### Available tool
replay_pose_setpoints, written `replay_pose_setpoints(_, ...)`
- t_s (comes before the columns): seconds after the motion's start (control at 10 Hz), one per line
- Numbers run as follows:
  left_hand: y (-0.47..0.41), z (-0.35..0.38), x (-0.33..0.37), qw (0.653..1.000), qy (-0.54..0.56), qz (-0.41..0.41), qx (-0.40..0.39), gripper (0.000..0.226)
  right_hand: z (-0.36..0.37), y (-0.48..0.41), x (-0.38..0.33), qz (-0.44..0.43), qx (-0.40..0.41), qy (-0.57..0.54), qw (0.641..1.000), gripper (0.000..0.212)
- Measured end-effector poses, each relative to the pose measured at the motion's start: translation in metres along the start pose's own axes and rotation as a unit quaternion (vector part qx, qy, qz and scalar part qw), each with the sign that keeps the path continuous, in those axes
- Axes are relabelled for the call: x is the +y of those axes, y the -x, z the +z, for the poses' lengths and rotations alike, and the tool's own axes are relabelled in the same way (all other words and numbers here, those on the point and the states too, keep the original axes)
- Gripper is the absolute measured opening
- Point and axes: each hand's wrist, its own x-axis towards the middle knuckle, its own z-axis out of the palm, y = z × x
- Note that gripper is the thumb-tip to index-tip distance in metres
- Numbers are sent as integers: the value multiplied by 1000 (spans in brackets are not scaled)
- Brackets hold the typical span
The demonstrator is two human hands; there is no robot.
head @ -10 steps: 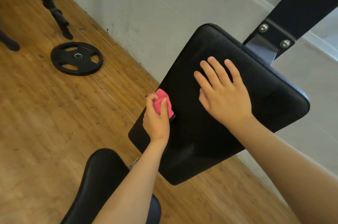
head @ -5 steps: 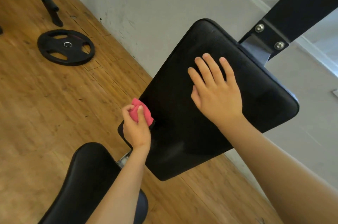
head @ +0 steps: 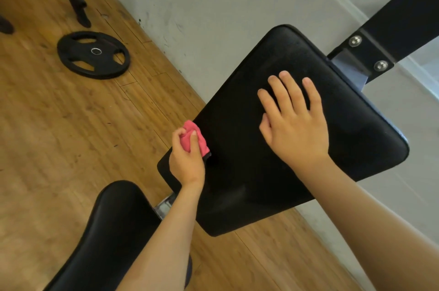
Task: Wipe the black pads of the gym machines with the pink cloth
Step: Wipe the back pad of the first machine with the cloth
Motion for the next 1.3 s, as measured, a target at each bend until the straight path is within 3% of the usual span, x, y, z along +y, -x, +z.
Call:
replay_pose_setpoints(0.2, -12, -7, -23, 997, -70, 19, -28, 29, 0, 0, 0, 0, 2, 1, 1000, 40)
replay_pose_setpoints(0.5, -25, -33, -80, 972, -219, -60, -65, 31, 1, 0, -1, 1, -3, 3, 1000, 41)
replay_pose_setpoints(0.6, -20, -31, -69, 986, -132, -65, -73, 26, 1, 0, -1, -1, -2, 8, 1000, 41)
replay_pose_setpoints(0.7, -11, -19, -35, 997, -30, -10, -69, 25, 1, 0, -1, 0, 4, 14, 1000, 41)
replay_pose_setpoints(0.8, -11, -9, -29, 997, -58, 15, -56, 28, 1, 1, -2, 1, 6, 10, 1000, 40)
replay_pose_setpoints(1.0, -22, -16, -77, 974, -226, -27, -21, 35, 2, 1, -1, 1, 4, 11, 1000, 41)
replay_pose_setpoints(1.3, -26, -22, -90, 971, -230, -51, -33, 37, 4, 1, -1, -1, -2, 20, 1000, 42)
